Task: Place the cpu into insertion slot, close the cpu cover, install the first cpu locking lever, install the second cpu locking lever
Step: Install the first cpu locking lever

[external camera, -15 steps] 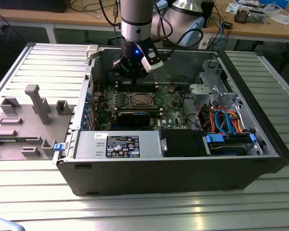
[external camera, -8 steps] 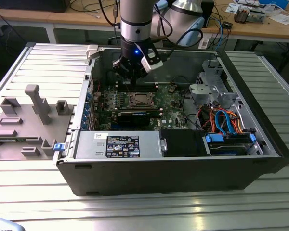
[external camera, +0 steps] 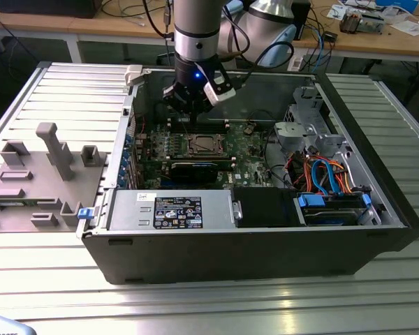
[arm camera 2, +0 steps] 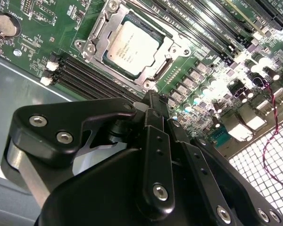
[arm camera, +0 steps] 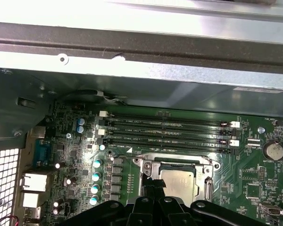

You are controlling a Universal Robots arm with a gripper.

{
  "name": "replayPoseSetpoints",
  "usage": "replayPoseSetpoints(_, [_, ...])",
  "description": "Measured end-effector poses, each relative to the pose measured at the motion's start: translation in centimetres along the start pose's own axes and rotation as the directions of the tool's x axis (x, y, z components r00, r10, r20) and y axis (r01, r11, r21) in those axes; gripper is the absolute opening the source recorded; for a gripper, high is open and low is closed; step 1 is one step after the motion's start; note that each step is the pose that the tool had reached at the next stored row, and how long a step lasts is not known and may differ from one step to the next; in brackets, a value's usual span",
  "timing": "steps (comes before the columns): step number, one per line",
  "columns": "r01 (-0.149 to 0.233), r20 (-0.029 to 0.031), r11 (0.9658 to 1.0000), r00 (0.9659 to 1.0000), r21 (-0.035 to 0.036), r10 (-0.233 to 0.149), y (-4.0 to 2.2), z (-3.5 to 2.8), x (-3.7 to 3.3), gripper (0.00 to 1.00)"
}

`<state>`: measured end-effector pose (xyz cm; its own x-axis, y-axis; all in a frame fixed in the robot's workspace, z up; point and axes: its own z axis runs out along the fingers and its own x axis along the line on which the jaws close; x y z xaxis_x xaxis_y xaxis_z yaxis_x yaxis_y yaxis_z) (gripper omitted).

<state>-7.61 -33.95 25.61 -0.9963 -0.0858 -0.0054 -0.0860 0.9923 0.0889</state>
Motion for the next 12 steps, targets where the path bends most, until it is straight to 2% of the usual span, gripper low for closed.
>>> replayPoseSetpoints(12, [0.000, 0.0011, 0.9999, 1.0000, -0.0120, 0.000, 0.01, 0.01, 0.17, 0.11])
